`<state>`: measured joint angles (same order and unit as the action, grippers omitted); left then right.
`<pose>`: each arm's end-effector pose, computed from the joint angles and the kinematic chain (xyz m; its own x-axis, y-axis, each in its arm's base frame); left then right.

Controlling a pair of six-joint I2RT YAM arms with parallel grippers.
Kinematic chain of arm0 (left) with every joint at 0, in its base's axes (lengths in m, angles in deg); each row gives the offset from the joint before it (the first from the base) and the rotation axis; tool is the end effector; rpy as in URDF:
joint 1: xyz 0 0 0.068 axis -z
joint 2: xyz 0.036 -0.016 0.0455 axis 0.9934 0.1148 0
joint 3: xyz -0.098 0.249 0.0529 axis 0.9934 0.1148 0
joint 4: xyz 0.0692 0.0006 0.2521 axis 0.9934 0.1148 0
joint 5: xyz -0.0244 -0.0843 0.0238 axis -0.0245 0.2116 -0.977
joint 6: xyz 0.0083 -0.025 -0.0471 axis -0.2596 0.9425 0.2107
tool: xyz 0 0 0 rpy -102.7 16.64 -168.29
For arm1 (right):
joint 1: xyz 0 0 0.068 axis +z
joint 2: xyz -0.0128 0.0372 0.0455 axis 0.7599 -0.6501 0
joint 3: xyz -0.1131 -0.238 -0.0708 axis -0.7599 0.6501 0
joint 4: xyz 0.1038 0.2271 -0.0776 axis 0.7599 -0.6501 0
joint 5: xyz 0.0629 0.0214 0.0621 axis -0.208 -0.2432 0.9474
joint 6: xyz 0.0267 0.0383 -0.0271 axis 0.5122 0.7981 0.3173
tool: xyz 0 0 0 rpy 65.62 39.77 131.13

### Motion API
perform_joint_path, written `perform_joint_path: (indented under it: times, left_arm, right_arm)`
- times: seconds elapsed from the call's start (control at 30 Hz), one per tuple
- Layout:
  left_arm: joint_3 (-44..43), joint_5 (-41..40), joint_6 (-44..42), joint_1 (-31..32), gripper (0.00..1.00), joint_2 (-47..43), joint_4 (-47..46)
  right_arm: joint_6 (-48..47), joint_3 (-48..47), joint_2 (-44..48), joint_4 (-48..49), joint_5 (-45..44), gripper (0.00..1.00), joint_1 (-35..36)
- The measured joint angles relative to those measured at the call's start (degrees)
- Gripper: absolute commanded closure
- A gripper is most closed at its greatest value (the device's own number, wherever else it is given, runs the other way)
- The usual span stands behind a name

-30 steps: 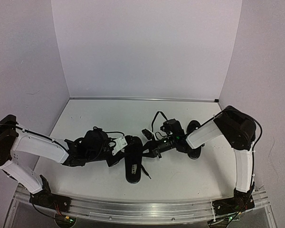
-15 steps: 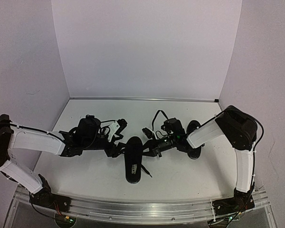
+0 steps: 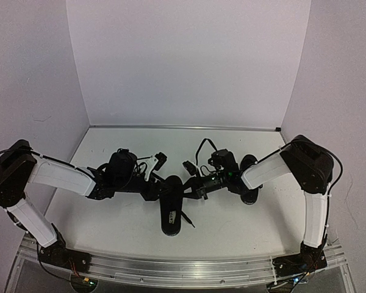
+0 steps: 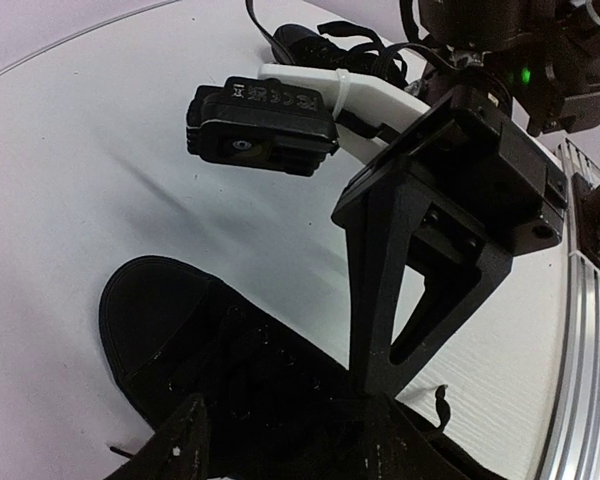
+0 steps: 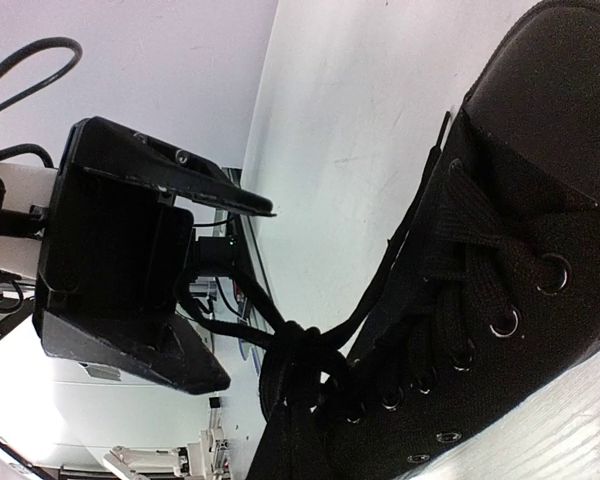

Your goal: Tie the shoes

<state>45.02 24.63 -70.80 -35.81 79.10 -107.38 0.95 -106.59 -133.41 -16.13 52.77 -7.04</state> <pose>0.2101 -0.2446 0.1774 -0.3879 0.3245 -0.8627 0.8473 0.4940 -0.1952 0.2790 0.2968 0.1317 -0.9056 -0.3041 -0.2957 -0.3419 0.1109 0.9332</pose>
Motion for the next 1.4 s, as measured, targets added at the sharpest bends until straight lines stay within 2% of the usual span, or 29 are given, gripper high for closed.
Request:
perform_joint_path:
  times: [0.17,0.23,0.67,0.93,1.4]
  left_arm:
    - [0.0,0.3,0.6,0.0,0.94,0.0,-1.1]
    - [0.1,0.3,1.0,0.0,1.0,0.0,-1.4]
    - [3.7,0.0,1.0,0.0,1.0,-3.9,-2.1]
    - [4.2,0.1,1.0,0.0,1.0,-4.1,-2.0]
    - [5.8,1.4,1.0,0.0,1.0,-4.7,-1.9]
  right_arm:
    - [-0.4,0.2,0.5,-0.6,-0.8,1.0,0.0]
    - [-0.6,0.6,0.9,-1.1,-1.1,1.0,0.0]
    - [-3.2,3.6,4.8,-4.4,-3.4,1.0,-0.6]
    - [-4.5,5.3,5.1,-6.1,-4.1,1.0,-1.1]
    - [-7.4,8.9,10.8,-10.6,-6.7,1.0,-2.3]
